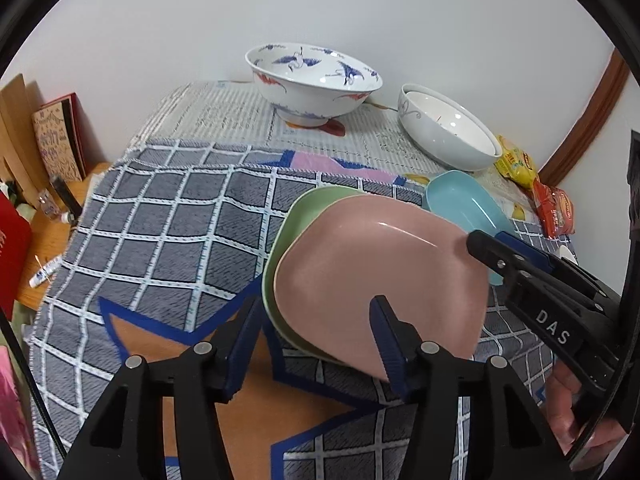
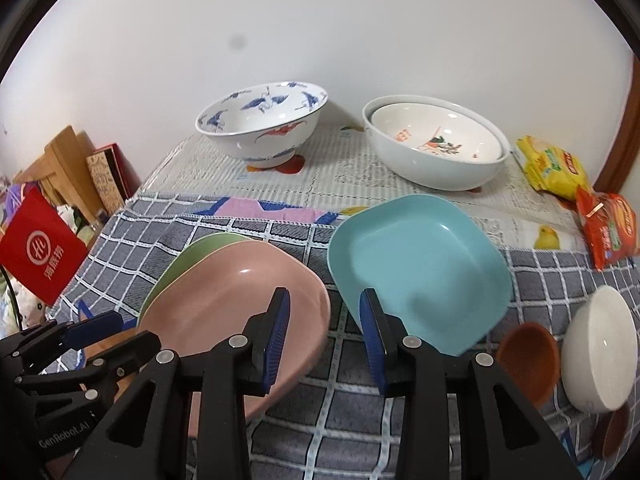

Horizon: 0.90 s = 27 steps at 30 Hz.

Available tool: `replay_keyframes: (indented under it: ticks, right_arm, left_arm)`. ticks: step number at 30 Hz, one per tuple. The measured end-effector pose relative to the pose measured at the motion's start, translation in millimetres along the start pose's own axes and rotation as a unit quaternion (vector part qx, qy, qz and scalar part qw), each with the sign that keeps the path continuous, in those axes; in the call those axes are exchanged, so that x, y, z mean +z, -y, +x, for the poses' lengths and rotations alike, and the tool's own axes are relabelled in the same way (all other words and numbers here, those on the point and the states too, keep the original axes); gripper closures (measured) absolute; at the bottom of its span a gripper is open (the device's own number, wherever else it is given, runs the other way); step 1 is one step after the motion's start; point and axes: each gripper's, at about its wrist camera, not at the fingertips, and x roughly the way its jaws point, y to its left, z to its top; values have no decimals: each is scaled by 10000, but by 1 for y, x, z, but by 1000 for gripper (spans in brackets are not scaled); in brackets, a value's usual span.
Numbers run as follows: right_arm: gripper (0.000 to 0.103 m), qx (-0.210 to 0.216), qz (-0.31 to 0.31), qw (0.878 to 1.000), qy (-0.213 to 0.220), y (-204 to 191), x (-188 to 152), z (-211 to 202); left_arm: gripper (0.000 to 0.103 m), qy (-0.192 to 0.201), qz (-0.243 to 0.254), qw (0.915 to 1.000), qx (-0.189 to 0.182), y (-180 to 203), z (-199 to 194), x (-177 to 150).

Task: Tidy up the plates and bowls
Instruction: 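Lower the pink plate onto the green plate and open both grippers, then move both grippers toward the rim of the teal square plate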

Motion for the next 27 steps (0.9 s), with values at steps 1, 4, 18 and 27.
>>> replay_keyframes:
  ticks: [1,4,18,27]
  right_arm:
    - [67,-19,31,10000,28,1,-2,-5]
    - [67,-87,115,9999,75,6,-6,-17]
    - [67,14,280,9995,158,30,-40,-70]
    - [66,-146,598,9978,238,73,-54,-87]
  left_arm:
    - [47,20,28,10000,32,0,-4,0]
    - [46,85,103,9999,85,0,-15,-2]
    - [45,248,362,9984,-360,46,-39,-13]
    - [66,53,636,9968,-484,81,-6,-17]
